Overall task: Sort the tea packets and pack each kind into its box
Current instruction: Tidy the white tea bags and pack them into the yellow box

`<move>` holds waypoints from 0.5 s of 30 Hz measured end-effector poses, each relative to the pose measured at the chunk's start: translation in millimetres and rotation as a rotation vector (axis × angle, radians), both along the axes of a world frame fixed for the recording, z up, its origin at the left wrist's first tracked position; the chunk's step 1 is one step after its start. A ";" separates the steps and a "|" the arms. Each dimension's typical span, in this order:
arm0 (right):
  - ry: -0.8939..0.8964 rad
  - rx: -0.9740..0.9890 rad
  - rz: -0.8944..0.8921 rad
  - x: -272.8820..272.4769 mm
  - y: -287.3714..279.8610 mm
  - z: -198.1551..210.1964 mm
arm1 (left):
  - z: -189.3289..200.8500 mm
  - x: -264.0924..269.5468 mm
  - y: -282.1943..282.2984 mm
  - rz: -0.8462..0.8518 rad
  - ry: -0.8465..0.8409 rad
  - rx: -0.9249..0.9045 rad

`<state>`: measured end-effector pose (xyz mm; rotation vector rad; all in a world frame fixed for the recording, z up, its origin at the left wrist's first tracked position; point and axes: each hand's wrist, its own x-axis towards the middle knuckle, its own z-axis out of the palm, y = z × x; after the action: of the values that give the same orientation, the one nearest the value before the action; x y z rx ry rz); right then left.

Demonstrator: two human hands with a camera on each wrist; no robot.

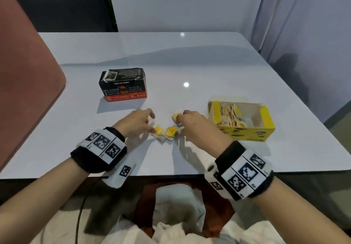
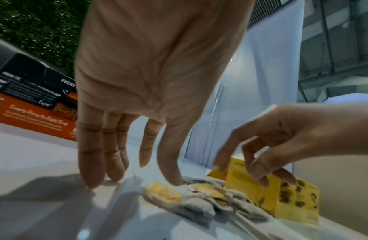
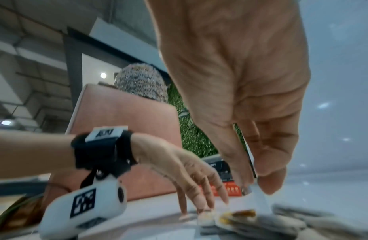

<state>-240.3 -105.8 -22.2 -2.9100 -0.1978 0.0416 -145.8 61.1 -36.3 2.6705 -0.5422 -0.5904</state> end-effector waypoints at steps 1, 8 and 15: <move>0.022 -0.051 0.025 5.6 8.2 -1.2 | -3.0 0.5 -2.1 0.000 -0.002 0.007; 0.130 -0.277 0.073 29.0 21.0 0.0 | -12.2 -1.3 -9.6 -0.025 -0.026 0.040; 0.099 -0.193 0.105 27.8 8.2 -6.4 | -9.7 -1.0 -9.2 -0.055 -0.007 -0.041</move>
<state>-212.6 -97.6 -28.5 -3.0766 -0.3477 0.2348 -146.8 51.9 -46.0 2.6273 -0.6243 -0.5794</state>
